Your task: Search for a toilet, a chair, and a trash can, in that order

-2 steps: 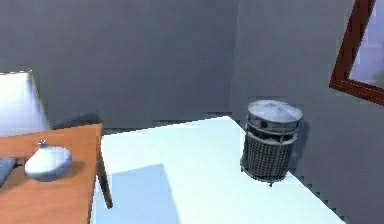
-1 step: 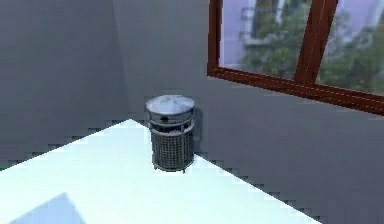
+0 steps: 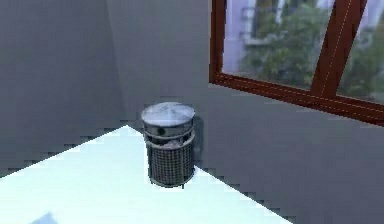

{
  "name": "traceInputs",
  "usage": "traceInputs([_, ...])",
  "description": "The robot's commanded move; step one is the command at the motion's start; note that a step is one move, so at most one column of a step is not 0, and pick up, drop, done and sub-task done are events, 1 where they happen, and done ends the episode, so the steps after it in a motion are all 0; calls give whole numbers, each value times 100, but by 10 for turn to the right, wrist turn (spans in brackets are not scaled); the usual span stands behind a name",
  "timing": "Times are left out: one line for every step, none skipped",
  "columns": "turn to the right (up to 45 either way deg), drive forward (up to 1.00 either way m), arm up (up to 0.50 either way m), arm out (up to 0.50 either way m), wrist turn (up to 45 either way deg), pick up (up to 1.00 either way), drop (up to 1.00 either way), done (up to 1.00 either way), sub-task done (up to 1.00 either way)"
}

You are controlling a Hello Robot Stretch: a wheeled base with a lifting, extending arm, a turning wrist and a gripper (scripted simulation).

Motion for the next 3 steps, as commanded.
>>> traceInputs([60,0,0,0,0,0,0,0,0])
traceInputs([0,50,0,0,0,0,0,0,0])
traceInputs([-180,0,0,0,0,0,0,0,0])
